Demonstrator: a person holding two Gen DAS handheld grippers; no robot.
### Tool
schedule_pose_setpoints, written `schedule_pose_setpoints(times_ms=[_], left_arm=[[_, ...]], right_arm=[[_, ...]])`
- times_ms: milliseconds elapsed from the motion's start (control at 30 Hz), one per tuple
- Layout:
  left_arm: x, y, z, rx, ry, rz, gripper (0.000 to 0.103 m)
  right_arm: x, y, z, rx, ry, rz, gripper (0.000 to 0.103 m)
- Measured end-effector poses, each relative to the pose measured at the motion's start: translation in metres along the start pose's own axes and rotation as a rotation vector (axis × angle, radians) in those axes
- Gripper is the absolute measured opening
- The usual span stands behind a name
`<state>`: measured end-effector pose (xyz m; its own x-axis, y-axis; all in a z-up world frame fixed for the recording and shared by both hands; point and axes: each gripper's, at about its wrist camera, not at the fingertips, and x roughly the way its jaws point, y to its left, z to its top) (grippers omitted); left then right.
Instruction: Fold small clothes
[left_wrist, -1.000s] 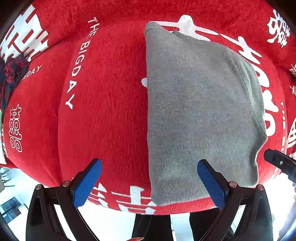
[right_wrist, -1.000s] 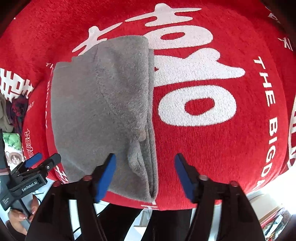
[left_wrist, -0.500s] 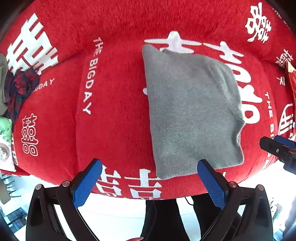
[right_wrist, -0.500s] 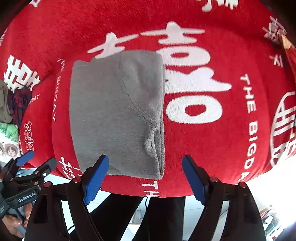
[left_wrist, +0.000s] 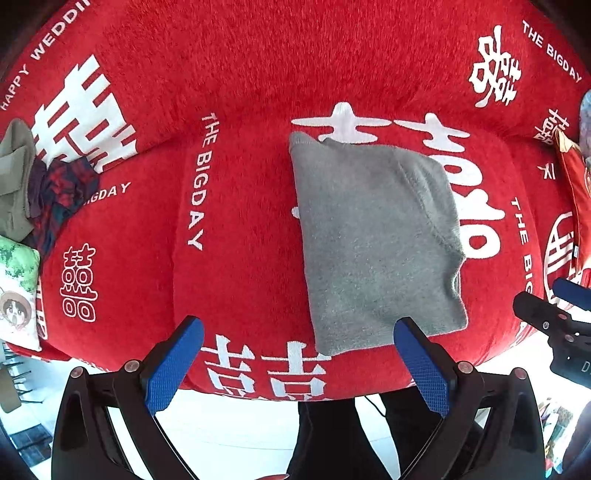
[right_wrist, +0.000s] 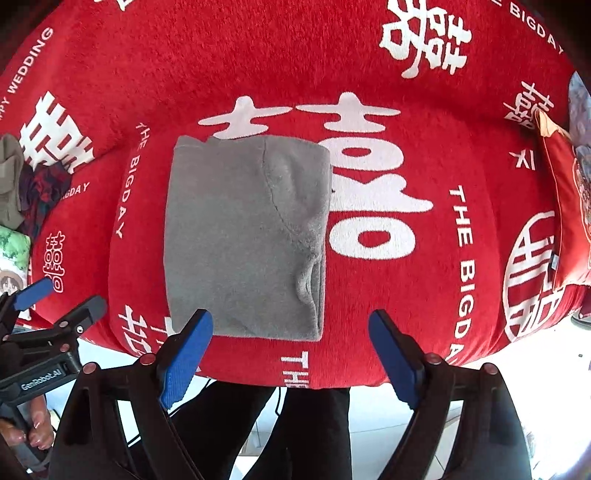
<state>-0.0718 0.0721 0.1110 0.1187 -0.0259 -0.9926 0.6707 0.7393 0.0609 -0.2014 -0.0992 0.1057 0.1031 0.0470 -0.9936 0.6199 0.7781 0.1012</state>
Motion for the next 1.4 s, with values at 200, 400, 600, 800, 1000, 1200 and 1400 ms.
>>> schedule_pose_setpoints(times_ms=[200,400,600,800,1000,1200,1400], left_arm=[[-0.003,-0.003,0.001,-0.003,-0.005,0.004,0.103],[-0.004,-0.003,-0.001,-0.008,-0.013,0.006,0.103],[-0.005,-0.002,-0.004,-0.02,-0.012,0.001,0.103],[-0.005,-0.004,-0.004,-0.023,-0.01,0.001,0.103],[-0.003,-0.004,-0.005,-0.026,-0.005,-0.003,0.103],[-0.002,-0.003,-0.006,-0.033,-0.004,-0.002,0.103],[0.0,-0.002,-0.006,-0.042,0.002,-0.009,0.103]], right_arm=[[-0.004,-0.004,0.002,0.046,-0.012,0.005,0.088],[-0.006,-0.004,-0.001,0.048,-0.022,0.003,0.088],[-0.008,-0.003,-0.003,0.044,-0.023,-0.003,0.088],[-0.009,-0.003,-0.004,0.047,-0.025,-0.002,0.088],[-0.009,-0.003,-0.004,0.041,-0.025,-0.006,0.088],[-0.01,0.0,-0.003,0.037,-0.026,-0.012,0.088],[-0.008,0.002,-0.003,0.032,-0.021,-0.017,0.088]])
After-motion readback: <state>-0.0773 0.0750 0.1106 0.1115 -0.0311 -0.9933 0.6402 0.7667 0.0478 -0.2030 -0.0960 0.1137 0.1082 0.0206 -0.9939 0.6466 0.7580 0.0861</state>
